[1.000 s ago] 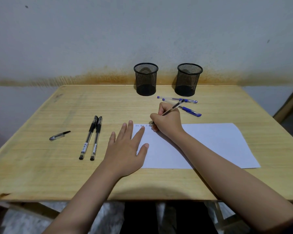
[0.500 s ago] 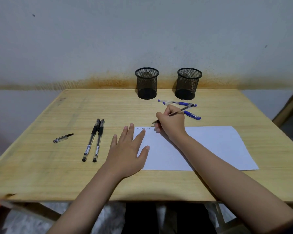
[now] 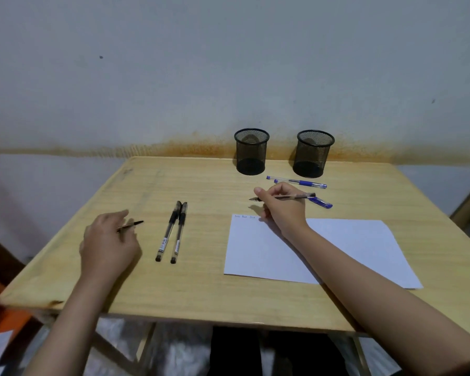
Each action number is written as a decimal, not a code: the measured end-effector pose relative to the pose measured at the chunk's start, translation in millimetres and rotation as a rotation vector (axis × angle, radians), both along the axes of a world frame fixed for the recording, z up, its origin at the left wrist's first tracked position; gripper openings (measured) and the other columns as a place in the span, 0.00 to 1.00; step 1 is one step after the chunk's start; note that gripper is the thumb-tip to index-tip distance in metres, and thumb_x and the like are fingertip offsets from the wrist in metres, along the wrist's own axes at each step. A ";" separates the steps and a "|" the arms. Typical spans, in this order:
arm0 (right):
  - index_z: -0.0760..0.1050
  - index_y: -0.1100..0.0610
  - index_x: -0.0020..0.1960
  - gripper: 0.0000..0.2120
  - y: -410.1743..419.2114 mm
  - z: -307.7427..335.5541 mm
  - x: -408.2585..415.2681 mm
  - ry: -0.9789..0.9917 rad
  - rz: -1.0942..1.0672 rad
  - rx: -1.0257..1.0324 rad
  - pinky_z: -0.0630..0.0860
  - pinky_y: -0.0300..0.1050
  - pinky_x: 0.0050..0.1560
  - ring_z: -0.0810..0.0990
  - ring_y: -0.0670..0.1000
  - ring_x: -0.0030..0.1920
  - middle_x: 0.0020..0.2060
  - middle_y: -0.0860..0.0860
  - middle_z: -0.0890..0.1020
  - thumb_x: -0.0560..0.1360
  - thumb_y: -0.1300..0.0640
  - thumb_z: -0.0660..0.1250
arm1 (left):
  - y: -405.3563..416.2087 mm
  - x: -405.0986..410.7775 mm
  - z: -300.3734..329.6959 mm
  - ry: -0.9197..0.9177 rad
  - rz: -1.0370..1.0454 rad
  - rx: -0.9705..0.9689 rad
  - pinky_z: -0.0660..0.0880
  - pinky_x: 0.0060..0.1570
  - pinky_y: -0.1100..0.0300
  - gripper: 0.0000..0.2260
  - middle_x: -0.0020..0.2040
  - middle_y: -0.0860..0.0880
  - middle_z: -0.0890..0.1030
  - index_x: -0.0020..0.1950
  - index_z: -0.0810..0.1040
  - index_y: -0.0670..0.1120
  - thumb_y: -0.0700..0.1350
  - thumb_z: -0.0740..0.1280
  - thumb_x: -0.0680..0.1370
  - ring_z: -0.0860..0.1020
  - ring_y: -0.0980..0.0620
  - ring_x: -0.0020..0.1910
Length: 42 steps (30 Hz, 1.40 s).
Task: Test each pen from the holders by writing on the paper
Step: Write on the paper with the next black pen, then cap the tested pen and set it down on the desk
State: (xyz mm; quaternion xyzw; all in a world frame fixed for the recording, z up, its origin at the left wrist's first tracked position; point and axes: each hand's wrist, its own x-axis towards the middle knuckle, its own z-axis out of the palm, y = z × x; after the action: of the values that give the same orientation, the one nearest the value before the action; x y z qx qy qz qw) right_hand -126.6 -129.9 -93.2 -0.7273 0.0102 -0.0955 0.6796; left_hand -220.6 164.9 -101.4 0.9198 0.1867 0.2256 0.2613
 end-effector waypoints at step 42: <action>0.80 0.59 0.39 0.04 4.0 42.8 -82.5 -0.224 0.386 -0.007 0.81 0.51 0.39 0.84 0.60 0.38 0.37 0.61 0.85 0.69 0.66 0.74 | -104.2 -1.7 47.3 -0.293 -0.772 -0.541 0.76 0.46 0.55 0.15 0.40 0.46 0.82 0.42 0.84 0.49 0.29 0.68 0.72 0.80 0.49 0.40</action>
State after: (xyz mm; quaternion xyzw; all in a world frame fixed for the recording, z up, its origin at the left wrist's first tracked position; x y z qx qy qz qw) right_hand -209.1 -125.9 -50.4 -0.7030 -0.2051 -0.0440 0.6796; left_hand -222.4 60.7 -54.1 0.7795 -0.1546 0.1827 0.5789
